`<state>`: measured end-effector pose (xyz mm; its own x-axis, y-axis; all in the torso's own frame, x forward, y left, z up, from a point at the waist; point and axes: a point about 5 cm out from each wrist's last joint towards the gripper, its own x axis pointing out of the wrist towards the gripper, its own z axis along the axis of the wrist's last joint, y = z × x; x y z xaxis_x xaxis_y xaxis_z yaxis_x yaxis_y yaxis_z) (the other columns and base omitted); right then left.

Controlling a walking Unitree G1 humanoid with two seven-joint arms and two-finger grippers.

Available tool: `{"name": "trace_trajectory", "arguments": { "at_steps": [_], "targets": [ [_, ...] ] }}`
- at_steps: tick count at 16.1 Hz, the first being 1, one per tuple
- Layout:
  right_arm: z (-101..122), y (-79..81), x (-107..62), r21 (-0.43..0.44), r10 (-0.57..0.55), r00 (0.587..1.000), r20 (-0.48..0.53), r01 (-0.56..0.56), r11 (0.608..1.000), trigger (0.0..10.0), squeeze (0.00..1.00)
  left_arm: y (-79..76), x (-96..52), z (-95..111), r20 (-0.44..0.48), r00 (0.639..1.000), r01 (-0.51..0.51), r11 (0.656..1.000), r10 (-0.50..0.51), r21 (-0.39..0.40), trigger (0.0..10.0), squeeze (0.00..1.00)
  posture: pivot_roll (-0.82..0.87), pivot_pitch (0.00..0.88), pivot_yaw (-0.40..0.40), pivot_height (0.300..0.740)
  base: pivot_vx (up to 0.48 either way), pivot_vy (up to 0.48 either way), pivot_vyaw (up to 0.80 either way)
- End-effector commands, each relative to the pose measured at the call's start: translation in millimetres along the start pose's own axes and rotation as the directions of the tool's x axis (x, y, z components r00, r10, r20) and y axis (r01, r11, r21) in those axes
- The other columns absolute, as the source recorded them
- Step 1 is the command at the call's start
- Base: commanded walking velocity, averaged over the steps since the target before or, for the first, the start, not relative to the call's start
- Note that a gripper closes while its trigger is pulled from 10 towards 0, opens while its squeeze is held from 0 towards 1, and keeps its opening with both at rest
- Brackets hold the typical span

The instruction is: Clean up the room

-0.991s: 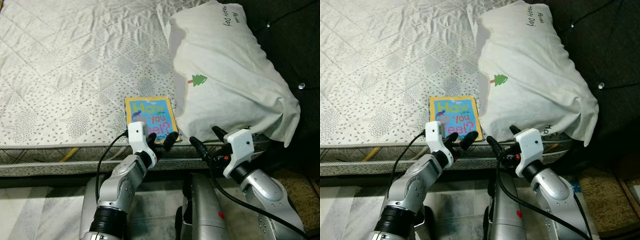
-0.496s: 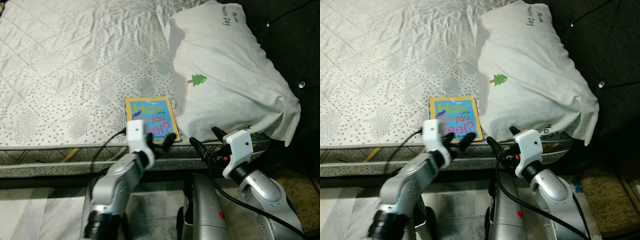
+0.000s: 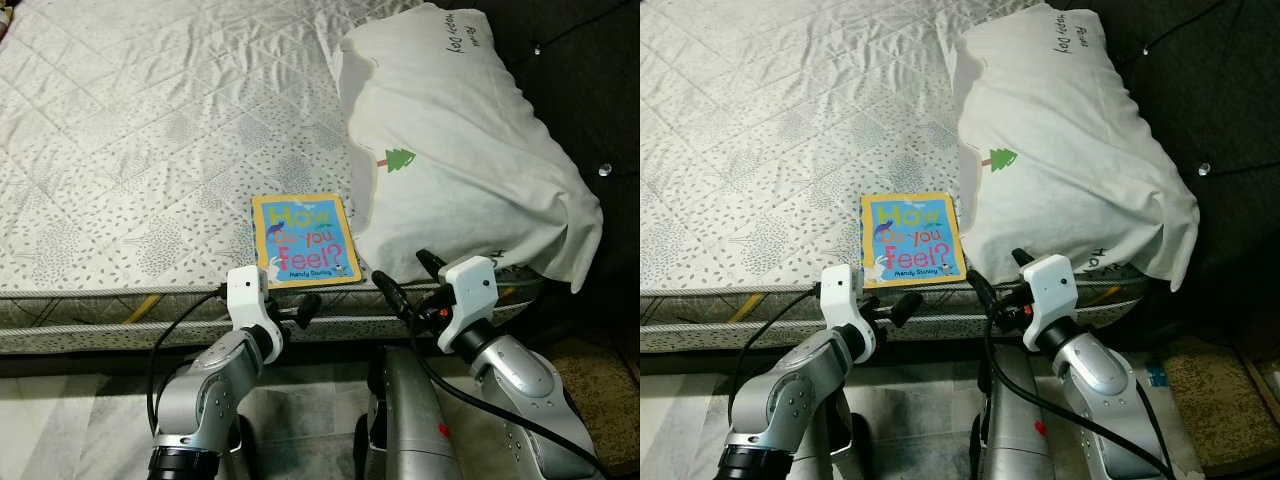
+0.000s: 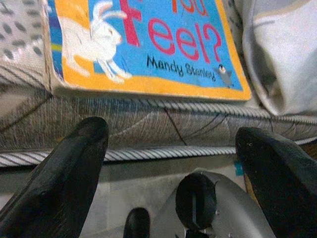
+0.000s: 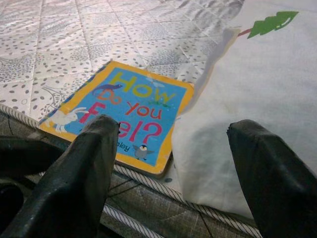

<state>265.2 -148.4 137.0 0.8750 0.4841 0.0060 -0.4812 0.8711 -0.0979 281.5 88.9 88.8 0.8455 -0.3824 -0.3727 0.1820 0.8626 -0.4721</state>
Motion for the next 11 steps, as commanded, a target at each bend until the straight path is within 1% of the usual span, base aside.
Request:
{"name": "trace_trajectory", "arguments": {
  "at_steps": [1,4,7,8,11],
  "targets": [
    [-7.7,-0.9,-3.5,0.002,-0.009,1.000,-0.023,0.009,1.000,10.0,0.00,-12.6,-2.5,-10.7,0.006,1.000,0.008,0.998,-0.007,-0.059,10.0,1.00,-0.08,0.236,-0.027,0.539,0.000,0.000,0.00],
    [-8.7,0.5,-4.4,0.003,-0.008,1.000,-0.025,0.008,1.000,10.0,0.00,-6.7,-1.3,-5.3,0.016,1.000,-0.001,0.998,0.001,-0.057,10.0,1.00,-0.08,0.237,-0.027,0.539,0.000,0.000,0.00],
    [-8.3,0.5,-2.9,0.003,-0.007,1.000,-0.022,0.007,1.000,10.0,0.00,-1.3,0.8,-5.5,0.005,1.000,-0.013,0.999,0.013,-0.053,10.0,1.00,-0.08,0.236,-0.027,0.539,0.000,0.000,0.00],
    [-8.0,-0.7,-2.4,0.001,-0.009,1.000,-0.020,0.009,1.000,10.0,0.00,2.3,1.6,-4.6,0.015,0.999,-0.027,0.998,0.028,-0.058,10.0,1.00,-0.08,0.236,-0.028,0.539,0.000,0.000,0.00],
    [-8.4,-1.6,-3.3,-0.001,-0.011,1.000,-0.022,0.011,1.000,10.0,0.00,6.4,3.2,-1.2,0.031,0.999,-0.039,0.998,0.041,-0.057,10.0,1.00,-0.08,0.237,-0.029,0.539,0.000,0.000,0.00]
  ]
}}
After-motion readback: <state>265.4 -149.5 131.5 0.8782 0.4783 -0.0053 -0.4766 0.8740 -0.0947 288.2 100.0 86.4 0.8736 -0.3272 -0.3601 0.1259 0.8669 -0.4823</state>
